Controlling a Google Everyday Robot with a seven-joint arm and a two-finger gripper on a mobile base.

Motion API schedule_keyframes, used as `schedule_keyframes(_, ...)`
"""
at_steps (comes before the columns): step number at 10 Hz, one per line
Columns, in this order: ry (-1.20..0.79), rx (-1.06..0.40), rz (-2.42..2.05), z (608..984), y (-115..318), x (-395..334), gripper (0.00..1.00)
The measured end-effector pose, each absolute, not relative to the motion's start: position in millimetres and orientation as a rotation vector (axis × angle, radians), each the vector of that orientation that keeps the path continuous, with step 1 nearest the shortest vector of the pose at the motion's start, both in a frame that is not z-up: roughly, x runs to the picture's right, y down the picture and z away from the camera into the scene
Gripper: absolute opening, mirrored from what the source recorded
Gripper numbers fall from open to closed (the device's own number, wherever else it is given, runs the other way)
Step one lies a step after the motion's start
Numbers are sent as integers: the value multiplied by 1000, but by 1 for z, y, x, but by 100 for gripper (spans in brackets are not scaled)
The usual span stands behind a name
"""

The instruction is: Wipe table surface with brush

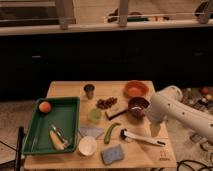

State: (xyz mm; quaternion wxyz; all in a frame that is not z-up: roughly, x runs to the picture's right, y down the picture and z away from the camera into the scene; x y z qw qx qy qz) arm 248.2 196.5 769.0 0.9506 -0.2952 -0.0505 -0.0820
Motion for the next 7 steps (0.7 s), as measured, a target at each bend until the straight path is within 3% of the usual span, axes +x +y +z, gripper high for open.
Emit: schedule_keyframes(7,-179,-626,-131,733,237,255,80)
